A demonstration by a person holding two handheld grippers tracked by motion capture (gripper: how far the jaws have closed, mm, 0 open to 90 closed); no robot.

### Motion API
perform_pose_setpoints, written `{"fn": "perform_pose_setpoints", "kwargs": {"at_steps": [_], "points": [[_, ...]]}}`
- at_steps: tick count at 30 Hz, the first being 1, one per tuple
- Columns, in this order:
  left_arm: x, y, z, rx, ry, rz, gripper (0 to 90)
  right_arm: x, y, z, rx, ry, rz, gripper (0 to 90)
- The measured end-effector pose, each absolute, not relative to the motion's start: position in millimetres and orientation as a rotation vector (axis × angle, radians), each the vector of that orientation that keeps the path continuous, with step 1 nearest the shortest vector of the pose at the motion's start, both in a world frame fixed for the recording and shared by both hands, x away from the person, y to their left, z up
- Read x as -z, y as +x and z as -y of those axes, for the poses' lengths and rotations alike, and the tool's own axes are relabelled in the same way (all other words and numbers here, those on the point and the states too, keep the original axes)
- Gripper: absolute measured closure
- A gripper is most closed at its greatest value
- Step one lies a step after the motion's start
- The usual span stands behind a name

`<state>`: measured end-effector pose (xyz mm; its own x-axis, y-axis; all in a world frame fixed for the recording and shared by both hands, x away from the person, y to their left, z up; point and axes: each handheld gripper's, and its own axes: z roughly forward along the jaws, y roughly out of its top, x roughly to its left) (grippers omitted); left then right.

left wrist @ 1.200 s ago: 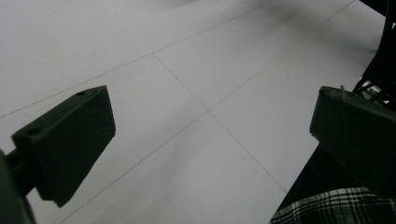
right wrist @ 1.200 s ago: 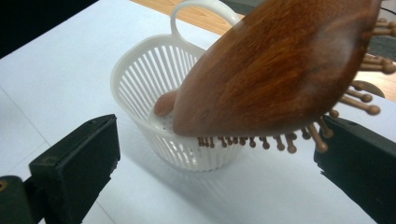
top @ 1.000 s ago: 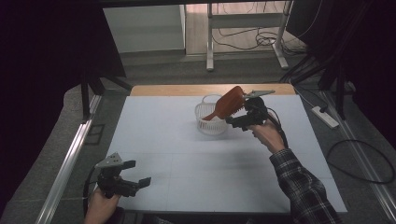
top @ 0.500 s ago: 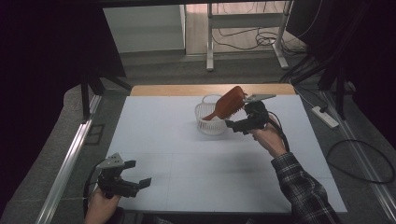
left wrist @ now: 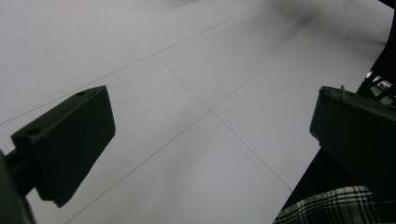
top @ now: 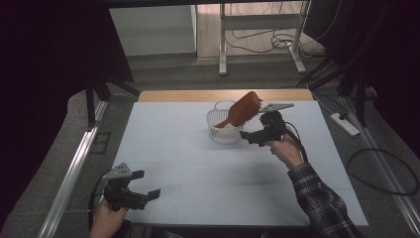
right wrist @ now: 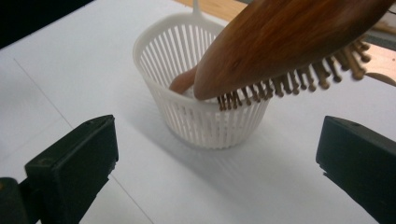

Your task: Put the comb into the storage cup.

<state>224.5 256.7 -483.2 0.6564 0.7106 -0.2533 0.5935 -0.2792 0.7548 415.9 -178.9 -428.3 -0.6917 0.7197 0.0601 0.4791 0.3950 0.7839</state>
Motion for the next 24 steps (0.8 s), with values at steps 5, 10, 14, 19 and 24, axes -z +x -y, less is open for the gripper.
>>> {"fn": "perform_pose_setpoints", "kwargs": {"at_steps": [5,10,14,19,24], "points": [[483,225,-256,-0.163,1.981,-1.017,0.1,430,413,178,-1.132,1.074,-2.391,0.0],[483,225,-257,-0.160,1.979,-1.018,0.1,430,411,179,-1.109,1.118,-2.405,0.0],[484,225,-257,-0.158,1.978,-1.018,0.2,430,408,180,-1.104,1.152,-2.406,0.0],[484,225,-257,-0.157,1.978,-1.018,0.2,430,403,182,-1.101,1.140,-2.432,0.0],[484,225,-257,-0.158,1.977,-1.019,0.2,428,398,183,-1.086,1.108,-2.443,0.0]]}}
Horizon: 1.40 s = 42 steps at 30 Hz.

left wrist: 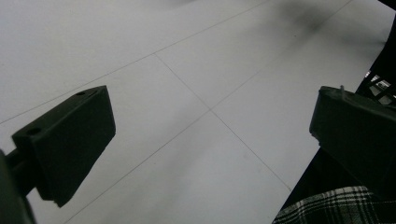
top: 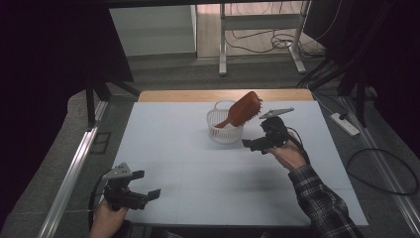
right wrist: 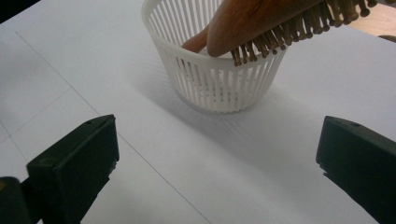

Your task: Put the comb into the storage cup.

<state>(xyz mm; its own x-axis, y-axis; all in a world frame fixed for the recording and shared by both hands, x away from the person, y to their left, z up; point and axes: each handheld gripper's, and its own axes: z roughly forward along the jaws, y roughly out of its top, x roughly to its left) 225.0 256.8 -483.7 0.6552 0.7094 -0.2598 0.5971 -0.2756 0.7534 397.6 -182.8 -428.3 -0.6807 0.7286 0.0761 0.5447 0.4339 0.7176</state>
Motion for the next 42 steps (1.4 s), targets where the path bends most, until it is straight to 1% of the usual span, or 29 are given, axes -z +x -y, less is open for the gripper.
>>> {"fn": "perform_pose_setpoints", "kwargs": {"at_steps": [16,42], "points": [[484,225,-257,-0.161,1.977,-1.023,0.1,425,383,189,-1.120,1.017,-2.416,0.0],[484,225,-257,-0.158,1.976,-1.026,0.1,432,364,207,-1.149,1.048,-2.429,0.0]]}}
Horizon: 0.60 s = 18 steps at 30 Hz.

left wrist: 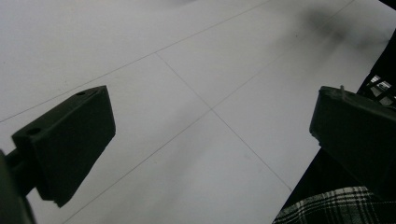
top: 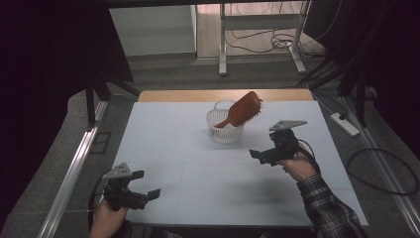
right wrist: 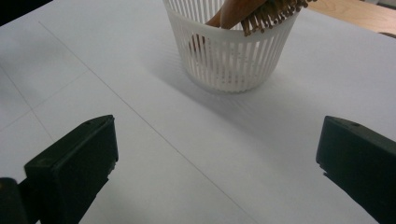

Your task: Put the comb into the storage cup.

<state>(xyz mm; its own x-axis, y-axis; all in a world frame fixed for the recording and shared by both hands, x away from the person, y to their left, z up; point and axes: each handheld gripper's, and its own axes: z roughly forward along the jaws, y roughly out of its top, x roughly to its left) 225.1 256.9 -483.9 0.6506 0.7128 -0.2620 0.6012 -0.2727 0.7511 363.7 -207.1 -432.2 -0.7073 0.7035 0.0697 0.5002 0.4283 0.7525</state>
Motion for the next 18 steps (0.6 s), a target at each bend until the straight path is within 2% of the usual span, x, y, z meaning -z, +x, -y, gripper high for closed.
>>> {"fn": "perform_pose_setpoints", "kwargs": {"at_steps": [18], "points": [[484,225,-257,-0.160,1.978,-1.028,0.2,436,349,219,-1.126,1.047,-2.450,0.0]]}}
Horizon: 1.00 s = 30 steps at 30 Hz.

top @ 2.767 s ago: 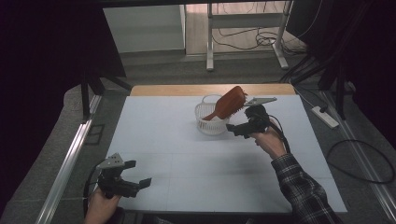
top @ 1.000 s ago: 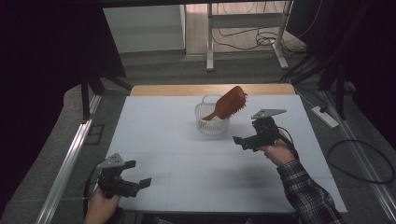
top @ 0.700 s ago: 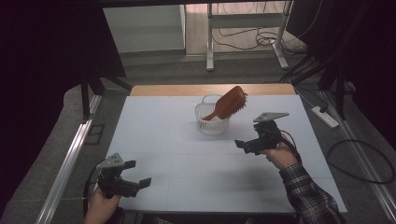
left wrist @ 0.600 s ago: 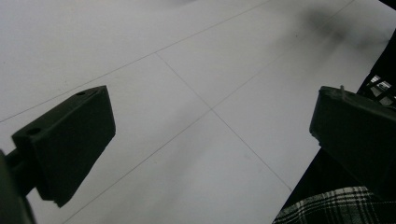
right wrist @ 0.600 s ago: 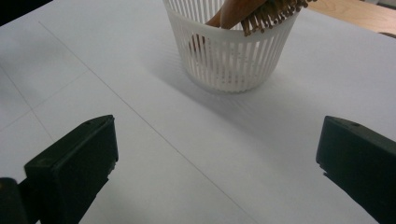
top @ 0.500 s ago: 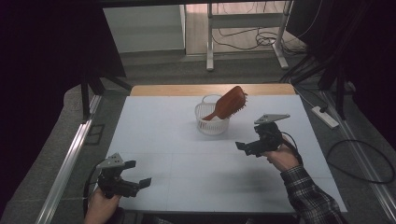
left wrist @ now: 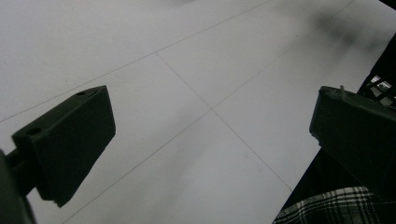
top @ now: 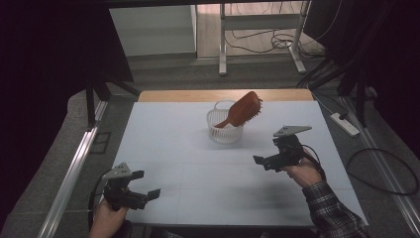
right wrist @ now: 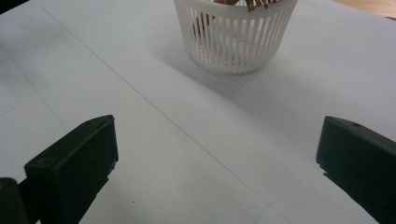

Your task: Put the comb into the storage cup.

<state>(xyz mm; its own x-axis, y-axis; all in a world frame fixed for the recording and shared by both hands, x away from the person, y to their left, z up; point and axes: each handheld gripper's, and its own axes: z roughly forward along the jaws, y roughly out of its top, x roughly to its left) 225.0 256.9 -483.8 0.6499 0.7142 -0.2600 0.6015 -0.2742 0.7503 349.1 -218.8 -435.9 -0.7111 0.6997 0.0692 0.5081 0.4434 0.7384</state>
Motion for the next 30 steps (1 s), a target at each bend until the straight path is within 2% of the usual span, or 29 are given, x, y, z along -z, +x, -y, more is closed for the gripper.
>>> {"fn": "perform_pose_setpoints", "kwargs": {"at_steps": [30], "points": [[482,223,-255,-0.192,1.992,-1.031,0.2,440,327,250,-1.092,1.110,-2.430,0.0]]}}
